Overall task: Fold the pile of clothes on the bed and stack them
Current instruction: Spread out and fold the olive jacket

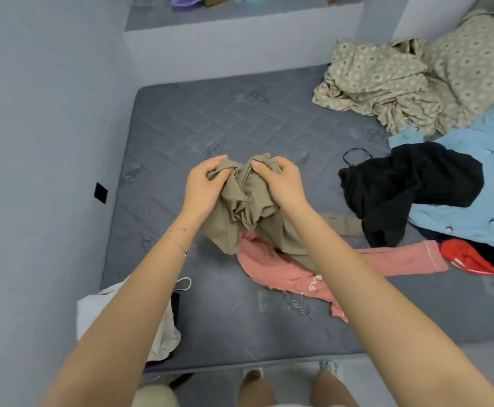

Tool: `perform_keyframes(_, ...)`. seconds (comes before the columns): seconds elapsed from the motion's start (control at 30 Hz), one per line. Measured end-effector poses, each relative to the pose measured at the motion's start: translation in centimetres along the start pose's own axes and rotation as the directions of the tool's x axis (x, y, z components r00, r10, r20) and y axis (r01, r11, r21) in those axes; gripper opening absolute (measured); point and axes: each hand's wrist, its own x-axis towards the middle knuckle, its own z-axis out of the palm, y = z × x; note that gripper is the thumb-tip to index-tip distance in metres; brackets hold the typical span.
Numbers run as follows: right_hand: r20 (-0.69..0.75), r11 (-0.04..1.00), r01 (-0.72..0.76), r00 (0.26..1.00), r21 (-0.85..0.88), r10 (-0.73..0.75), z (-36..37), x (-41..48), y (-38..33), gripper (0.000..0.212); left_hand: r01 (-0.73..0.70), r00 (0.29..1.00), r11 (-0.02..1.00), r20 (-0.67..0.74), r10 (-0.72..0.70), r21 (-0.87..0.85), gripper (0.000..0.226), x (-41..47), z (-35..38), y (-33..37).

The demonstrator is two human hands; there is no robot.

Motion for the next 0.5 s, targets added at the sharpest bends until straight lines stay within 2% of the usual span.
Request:
perform_keyframes(0.1,-0.029,0.999,-0.051,0.998,0.001,0.051,3.0,-0.7,2.5,0.029,0.071,0.995,0.997,0.07,-0.07,-0.009,0.02,-0.2,-1.4,-3.0)
perform_keyframes(0.27,-0.116,0.984,-0.145,0.984,-0.1,0.133,3.9,-1.0,8.1,0.039,0.192,0.972,0.981,0.137,-0.188,-0.013,0.023,-1.2,0.4,-7.8)
perform_keyframes(0.4,-0.123,0.976,-0.136,0.986,-0.168,0.116,3.4,-0.6,12.1,0.045,0.253,0.966,0.967,0.066,-0.251,-0.036,0.034,-1.6,2.4,-12.0)
perform_keyframes(0.5,-0.142,0.965,-0.116,0.986,-0.234,0.084,2.4,0.1,15.0,0.051,0.277,0.961,0.961,0.0,-0.277,0.02,0.048,-1.7,3.3,-15.3)
